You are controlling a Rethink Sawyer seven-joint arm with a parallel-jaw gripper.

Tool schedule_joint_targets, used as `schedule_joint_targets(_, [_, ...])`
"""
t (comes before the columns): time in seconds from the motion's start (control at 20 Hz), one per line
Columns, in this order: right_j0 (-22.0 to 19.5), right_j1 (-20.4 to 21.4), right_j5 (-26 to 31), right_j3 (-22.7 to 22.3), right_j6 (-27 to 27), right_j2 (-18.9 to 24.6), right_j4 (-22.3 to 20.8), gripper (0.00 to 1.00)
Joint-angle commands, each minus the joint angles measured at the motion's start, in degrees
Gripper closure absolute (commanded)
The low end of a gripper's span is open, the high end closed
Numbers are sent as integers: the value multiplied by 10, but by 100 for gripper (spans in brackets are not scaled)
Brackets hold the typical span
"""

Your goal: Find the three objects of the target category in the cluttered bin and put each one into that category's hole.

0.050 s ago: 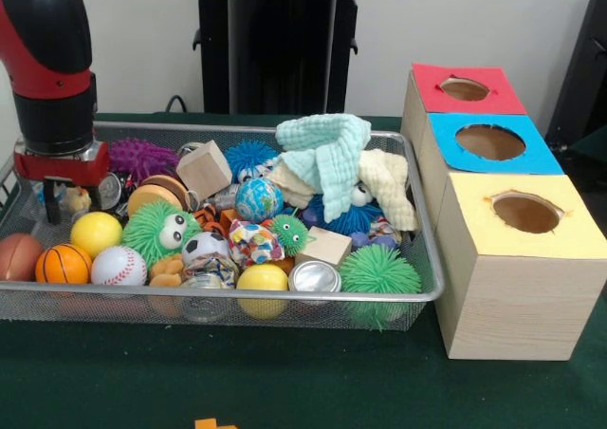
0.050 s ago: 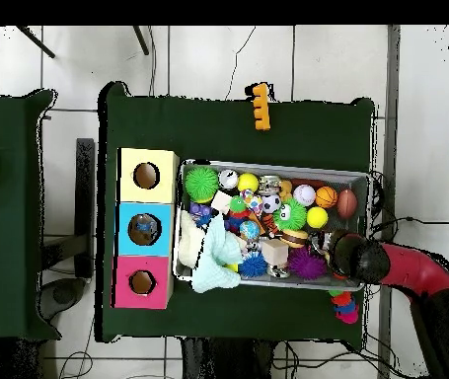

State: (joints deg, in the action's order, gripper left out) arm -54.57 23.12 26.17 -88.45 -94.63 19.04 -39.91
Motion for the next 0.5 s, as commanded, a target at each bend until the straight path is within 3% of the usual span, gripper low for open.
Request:
schedule_joint_targets(0.05, [13, -39, 55, -48, 70, -13, -40, 0])
schedule_joint_targets(0.5, [19, -38, 85, -4, 105, 10, -30, 0])
